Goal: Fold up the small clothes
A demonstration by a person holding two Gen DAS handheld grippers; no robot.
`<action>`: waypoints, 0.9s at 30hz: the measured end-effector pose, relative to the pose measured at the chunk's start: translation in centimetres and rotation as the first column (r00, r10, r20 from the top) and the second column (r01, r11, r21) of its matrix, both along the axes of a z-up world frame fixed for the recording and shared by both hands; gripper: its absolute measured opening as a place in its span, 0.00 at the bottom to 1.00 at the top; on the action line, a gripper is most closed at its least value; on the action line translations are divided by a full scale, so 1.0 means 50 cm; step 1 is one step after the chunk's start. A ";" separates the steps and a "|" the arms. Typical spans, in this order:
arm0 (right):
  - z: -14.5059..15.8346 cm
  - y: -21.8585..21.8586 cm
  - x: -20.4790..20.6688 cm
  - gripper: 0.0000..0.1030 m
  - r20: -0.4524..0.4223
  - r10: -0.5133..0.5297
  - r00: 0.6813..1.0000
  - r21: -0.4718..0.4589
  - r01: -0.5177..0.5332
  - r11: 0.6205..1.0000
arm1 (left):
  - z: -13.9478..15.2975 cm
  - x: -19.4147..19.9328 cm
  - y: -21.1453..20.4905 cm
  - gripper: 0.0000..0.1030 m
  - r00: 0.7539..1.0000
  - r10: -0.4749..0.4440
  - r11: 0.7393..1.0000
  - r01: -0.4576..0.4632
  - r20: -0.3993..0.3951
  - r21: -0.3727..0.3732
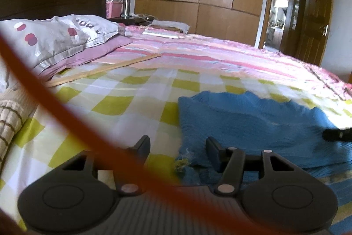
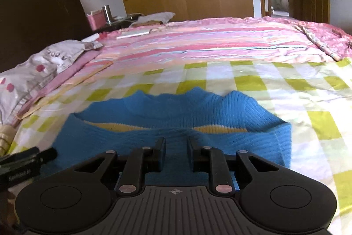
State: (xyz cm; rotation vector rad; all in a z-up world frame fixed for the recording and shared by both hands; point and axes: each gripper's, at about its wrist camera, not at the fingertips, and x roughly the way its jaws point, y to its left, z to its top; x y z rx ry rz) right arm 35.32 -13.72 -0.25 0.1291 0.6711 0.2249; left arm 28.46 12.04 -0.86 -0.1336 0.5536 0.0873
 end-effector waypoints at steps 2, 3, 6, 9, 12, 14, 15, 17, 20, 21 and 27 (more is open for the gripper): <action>-0.010 -0.013 -0.007 0.21 -0.009 -0.020 1.000 -0.004 0.020 1.000 | -0.002 0.002 -0.002 0.59 1.000 -0.009 1.000 0.009 -0.006 -0.003; -0.019 -0.022 -0.006 0.21 -0.031 -0.034 0.999 -0.013 0.034 0.999 | -0.006 0.007 -0.005 0.59 1.000 -0.013 1.000 0.013 -0.021 0.003; -0.024 -0.039 -0.012 0.21 -0.044 -0.046 0.998 0.004 0.046 0.999 | -0.015 0.013 -0.009 0.60 0.999 -0.020 1.000 0.021 -0.047 0.017; -0.010 -0.045 -0.028 0.21 -0.030 -0.060 0.998 0.020 0.061 0.998 | -0.014 0.010 -0.007 0.60 0.999 -0.016 1.000 0.016 -0.047 0.009; -0.004 -0.055 -0.053 0.22 -0.007 -0.065 0.998 0.031 0.065 0.997 | -0.011 0.005 -0.006 0.60 0.999 -0.015 1.000 0.016 -0.044 0.009; -0.019 -0.057 -0.053 0.23 -0.045 -0.069 0.997 -0.012 0.068 0.998 | -0.012 0.005 -0.009 0.60 0.999 -0.020 0.999 0.021 -0.050 0.024; -0.022 -0.060 -0.051 0.23 -0.055 -0.071 0.996 -0.010 0.070 0.997 | -0.013 0.006 -0.010 0.60 0.998 -0.023 0.999 0.024 -0.056 0.028; -0.012 -0.063 -0.054 0.23 -0.055 -0.080 0.995 0.009 0.080 0.997 | -0.011 0.004 -0.009 0.60 0.998 -0.020 0.999 0.022 -0.058 0.028; 0.005 -0.069 -0.062 0.24 -0.024 -0.095 0.995 0.033 0.096 0.995 | -0.007 -0.007 -0.005 0.60 0.998 -0.011 1.000 0.012 -0.060 0.017; 0.005 -0.070 -0.060 0.24 -0.018 -0.102 0.995 0.015 0.102 0.995 | -0.007 -0.009 -0.006 0.60 0.998 -0.009 1.000 0.010 -0.064 0.018; 0.001 -0.099 -0.057 0.24 -0.027 -0.166 0.986 0.042 0.167 0.985 | -0.006 -0.018 -0.022 0.60 0.998 -0.020 0.998 0.024 -0.063 0.060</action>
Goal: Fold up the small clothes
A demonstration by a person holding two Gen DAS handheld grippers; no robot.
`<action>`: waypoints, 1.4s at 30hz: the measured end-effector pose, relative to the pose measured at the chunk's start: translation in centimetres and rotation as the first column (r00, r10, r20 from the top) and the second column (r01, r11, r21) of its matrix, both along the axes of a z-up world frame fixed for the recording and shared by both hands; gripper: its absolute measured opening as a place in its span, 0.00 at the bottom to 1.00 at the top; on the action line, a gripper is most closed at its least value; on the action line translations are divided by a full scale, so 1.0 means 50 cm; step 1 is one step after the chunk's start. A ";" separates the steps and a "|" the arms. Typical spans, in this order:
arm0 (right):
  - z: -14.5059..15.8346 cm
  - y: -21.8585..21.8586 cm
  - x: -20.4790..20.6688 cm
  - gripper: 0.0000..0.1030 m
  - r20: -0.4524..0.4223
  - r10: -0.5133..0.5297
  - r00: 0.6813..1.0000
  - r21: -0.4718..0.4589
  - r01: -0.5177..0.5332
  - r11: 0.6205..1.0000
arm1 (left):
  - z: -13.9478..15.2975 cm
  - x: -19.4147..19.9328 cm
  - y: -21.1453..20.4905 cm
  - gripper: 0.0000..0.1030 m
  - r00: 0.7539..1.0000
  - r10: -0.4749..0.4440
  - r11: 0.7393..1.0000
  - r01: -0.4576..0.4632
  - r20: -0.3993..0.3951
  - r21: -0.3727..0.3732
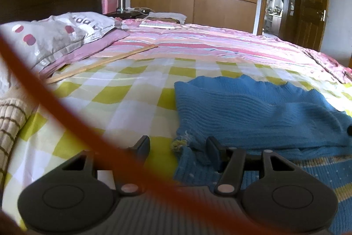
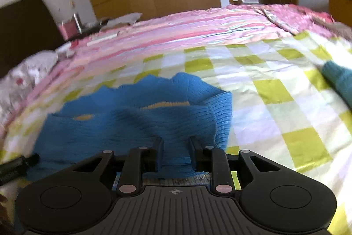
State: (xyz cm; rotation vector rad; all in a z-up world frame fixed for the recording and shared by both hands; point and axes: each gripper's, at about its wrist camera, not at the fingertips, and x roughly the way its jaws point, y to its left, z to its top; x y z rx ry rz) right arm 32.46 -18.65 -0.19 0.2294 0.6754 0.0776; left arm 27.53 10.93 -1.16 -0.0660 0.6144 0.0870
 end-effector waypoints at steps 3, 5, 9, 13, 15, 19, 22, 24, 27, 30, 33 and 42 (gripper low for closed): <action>-0.006 -0.001 0.013 0.24 -0.026 -0.014 1.000 -0.028 0.014 1.000 | -0.004 0.003 0.000 0.60 1.000 -0.004 1.000 0.004 -0.005 0.005; -0.018 -0.001 0.024 0.24 -0.075 -0.008 0.997 -0.038 0.005 0.999 | -0.003 0.004 0.002 0.60 1.000 -0.002 1.000 0.001 -0.010 -0.007; 0.008 -0.001 -0.006 0.24 -0.040 0.009 0.999 -0.017 -0.009 1.000 | 0.001 -0.003 0.007 0.60 1.000 0.003 0.999 -0.003 -0.027 -0.032; 0.015 -0.017 -0.061 0.25 -0.060 0.032 0.998 0.006 -0.032 0.999 | 0.001 -0.028 -0.005 0.60 0.996 -0.041 0.998 0.038 -0.075 -0.041; 0.013 -0.027 -0.095 0.25 -0.070 0.041 0.997 0.017 -0.040 0.999 | -0.001 -0.056 -0.019 0.60 0.994 -0.062 0.998 0.061 -0.087 -0.020; 0.001 -0.060 -0.172 0.28 -0.122 0.050 0.991 0.087 -0.039 0.995 | 0.004 -0.120 -0.045 0.60 0.988 -0.103 0.994 0.107 -0.115 0.030; -0.008 -0.076 -0.226 0.30 -0.140 0.051 0.989 0.105 -0.036 0.994 | 0.005 -0.163 -0.048 0.60 0.985 -0.099 0.995 0.102 -0.144 0.012; -0.015 -0.082 -0.257 0.30 -0.154 0.057 0.986 0.135 -0.037 0.990 | 0.008 -0.190 -0.048 0.60 0.983 -0.085 0.996 0.087 -0.162 0.007; -0.024 -0.088 -0.293 0.31 -0.163 0.083 0.983 0.158 -0.056 0.986 | 0.013 -0.228 -0.053 0.60 0.980 -0.074 0.997 0.080 -0.186 0.024; -0.030 -0.095 -0.316 0.32 -0.160 0.086 0.983 0.161 -0.060 0.985 | 0.014 -0.260 -0.058 0.60 0.975 -0.055 0.996 0.069 -0.217 0.056; -0.042 -0.108 -0.344 0.32 -0.161 0.097 0.982 0.191 -0.066 0.979 | 0.023 -0.288 -0.055 0.60 0.972 -0.036 0.998 0.049 -0.231 0.050; -0.046 -0.124 -0.416 0.32 -0.137 0.134 0.981 0.243 -0.098 0.965 | 0.041 -0.335 -0.021 0.60 0.971 -0.024 1.000 0.026 -0.236 0.007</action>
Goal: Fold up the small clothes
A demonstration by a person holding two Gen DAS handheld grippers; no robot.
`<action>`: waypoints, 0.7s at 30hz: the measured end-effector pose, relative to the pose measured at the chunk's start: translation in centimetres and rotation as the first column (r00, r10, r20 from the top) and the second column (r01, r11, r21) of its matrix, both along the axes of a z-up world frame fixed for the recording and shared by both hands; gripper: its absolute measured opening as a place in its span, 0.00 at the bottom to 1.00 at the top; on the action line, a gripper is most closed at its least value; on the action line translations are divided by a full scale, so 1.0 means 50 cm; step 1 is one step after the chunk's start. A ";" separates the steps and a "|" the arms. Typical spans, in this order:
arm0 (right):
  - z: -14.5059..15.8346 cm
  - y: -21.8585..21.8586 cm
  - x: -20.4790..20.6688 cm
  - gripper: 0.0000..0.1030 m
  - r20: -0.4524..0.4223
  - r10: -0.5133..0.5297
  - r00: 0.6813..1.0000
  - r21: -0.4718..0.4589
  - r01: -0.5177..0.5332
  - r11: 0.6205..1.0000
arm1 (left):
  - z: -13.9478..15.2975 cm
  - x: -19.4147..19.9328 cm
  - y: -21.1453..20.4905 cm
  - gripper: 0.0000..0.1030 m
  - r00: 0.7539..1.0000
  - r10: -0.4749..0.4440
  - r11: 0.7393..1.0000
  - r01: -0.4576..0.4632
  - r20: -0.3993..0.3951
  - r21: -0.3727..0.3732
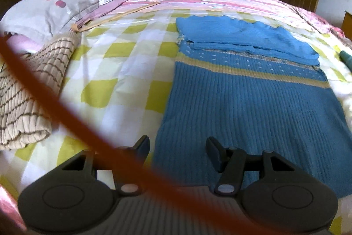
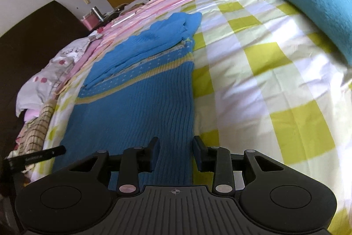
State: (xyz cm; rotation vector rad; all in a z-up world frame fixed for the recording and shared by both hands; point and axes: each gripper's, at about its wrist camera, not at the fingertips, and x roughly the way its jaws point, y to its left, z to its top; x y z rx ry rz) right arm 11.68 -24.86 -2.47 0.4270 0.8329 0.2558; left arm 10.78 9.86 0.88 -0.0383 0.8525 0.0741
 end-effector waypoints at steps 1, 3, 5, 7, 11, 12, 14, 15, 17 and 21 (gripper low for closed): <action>0.000 0.001 -0.005 0.32 -0.001 0.001 1.000 0.000 -0.001 1.000 | 0.001 -0.003 0.005 0.60 1.000 0.001 1.000 -0.001 0.006 -0.005; -0.001 0.004 -0.015 0.32 -0.008 0.001 1.000 0.004 -0.001 1.000 | 0.003 -0.008 0.012 0.60 1.000 0.005 1.000 -0.005 0.017 -0.014; 0.001 0.007 -0.022 0.32 -0.015 0.007 1.000 0.007 -0.007 1.000 | 0.002 -0.013 0.024 0.60 1.000 0.000 0.999 0.001 0.013 -0.053; 0.001 0.011 -0.026 0.33 -0.019 0.012 1.000 0.009 -0.012 1.000 | -0.004 -0.015 0.031 0.60 1.000 -0.021 0.997 0.021 0.007 -0.080; 0.003 0.017 -0.031 0.35 -0.026 0.007 1.000 0.009 -0.007 1.000 | -0.019 -0.015 0.045 0.60 0.999 -0.034 0.995 0.034 0.003 -0.095; 0.003 0.017 -0.031 0.36 -0.029 0.010 1.000 0.018 -0.010 1.000 | -0.023 -0.015 0.050 0.60 0.999 -0.037 0.993 0.037 0.002 -0.110; 0.001 0.019 -0.030 0.36 -0.026 0.012 1.000 0.019 -0.011 1.000 | -0.026 -0.016 0.055 0.61 0.999 -0.053 0.991 0.054 0.009 -0.122; 0.000 0.020 -0.030 0.36 -0.024 0.010 1.000 0.019 -0.009 1.000 | -0.027 -0.017 0.055 0.62 0.998 -0.068 0.991 0.069 0.012 -0.118; -0.002 0.022 -0.033 0.37 -0.016 0.008 1.000 0.031 -0.007 0.999 | -0.028 -0.018 0.053 0.62 0.996 -0.091 0.990 0.092 0.018 -0.105; -0.005 0.030 -0.036 0.37 -0.010 0.026 1.000 0.052 -0.025 0.998 | -0.025 -0.023 0.074 0.62 0.998 -0.030 0.990 0.037 0.048 -0.138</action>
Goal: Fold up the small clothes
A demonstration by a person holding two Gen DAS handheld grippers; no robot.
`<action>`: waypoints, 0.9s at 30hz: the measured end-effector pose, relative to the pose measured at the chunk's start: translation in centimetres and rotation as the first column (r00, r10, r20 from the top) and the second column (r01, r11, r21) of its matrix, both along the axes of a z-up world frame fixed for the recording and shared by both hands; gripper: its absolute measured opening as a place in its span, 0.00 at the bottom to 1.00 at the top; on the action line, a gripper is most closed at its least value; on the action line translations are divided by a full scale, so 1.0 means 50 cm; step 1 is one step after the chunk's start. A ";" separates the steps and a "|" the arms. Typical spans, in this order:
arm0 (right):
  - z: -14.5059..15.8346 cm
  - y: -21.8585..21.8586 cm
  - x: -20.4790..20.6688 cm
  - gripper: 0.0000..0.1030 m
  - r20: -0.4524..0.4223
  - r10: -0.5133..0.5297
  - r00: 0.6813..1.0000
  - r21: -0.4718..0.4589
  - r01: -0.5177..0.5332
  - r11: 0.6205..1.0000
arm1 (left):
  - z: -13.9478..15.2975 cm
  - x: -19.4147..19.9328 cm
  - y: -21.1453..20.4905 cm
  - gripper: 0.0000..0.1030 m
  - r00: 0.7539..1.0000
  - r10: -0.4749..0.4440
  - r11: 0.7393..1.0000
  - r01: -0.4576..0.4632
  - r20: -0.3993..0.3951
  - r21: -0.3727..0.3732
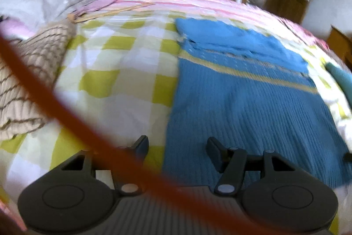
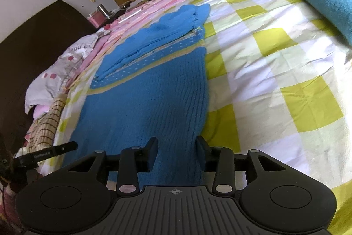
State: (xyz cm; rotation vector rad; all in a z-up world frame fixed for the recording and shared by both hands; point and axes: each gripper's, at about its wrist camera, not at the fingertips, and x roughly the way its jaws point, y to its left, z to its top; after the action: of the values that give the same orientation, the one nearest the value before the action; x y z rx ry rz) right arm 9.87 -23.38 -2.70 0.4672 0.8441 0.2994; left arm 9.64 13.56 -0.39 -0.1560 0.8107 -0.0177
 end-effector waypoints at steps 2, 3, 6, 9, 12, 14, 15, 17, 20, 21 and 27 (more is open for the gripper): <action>-0.001 0.004 0.002 0.37 0.003 0.021 1.000 0.006 -0.021 1.000 | -0.003 0.006 0.013 0.61 1.000 0.021 0.999 -0.022 -0.012 -0.045; -0.002 0.006 0.004 0.37 0.005 0.028 1.000 0.005 -0.028 1.000 | -0.004 0.007 0.015 0.61 1.000 0.024 0.998 -0.025 -0.015 -0.061; -0.006 0.006 0.007 0.37 0.015 0.030 0.999 0.021 -0.031 0.999 | -0.003 0.003 0.010 0.60 1.000 0.005 0.997 -0.007 -0.015 -0.071; -0.011 0.000 0.009 0.37 0.017 0.032 0.999 0.061 -0.032 0.998 | -0.002 -0.004 0.008 0.56 0.999 -0.029 0.991 0.026 -0.018 -0.134; -0.016 -0.011 0.007 0.37 0.014 0.029 0.999 0.101 -0.031 0.994 | -0.002 -0.007 0.002 0.54 0.999 -0.045 0.987 0.041 -0.023 -0.157; -0.017 -0.015 0.007 0.37 0.014 0.032 0.999 0.116 -0.033 0.993 | -0.001 -0.006 0.001 0.53 0.998 -0.051 0.983 0.046 -0.024 -0.179; -0.019 -0.017 0.008 0.37 0.014 0.034 0.999 0.124 -0.035 0.992 | -0.001 -0.006 0.002 0.53 0.998 -0.055 0.978 0.048 -0.026 -0.205; -0.023 -0.019 0.013 0.37 0.013 0.037 0.999 0.142 -0.038 0.989 | -0.003 -0.001 0.001 0.53 0.998 -0.057 0.972 0.048 -0.033 -0.229; -0.030 -0.024 0.017 0.37 0.011 0.020 1.000 0.180 -0.022 0.983 | -0.005 0.005 -0.005 0.53 0.997 -0.065 0.977 0.055 -0.038 -0.207; -0.032 -0.026 0.018 0.37 0.008 0.015 1.000 0.194 -0.016 0.981 | -0.004 0.005 -0.007 0.53 0.997 -0.068 0.977 0.059 -0.040 -0.204; -0.037 -0.027 0.019 0.37 0.006 0.013 1.000 0.222 -0.014 0.975 | -0.002 -0.001 0.000 0.53 0.995 -0.089 0.969 0.077 -0.043 -0.235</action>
State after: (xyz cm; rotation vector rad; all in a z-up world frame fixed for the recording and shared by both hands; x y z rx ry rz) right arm 10.81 -24.72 -4.55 0.6694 0.8128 0.4099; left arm 9.59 13.55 -0.52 -0.3462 0.8673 -0.1894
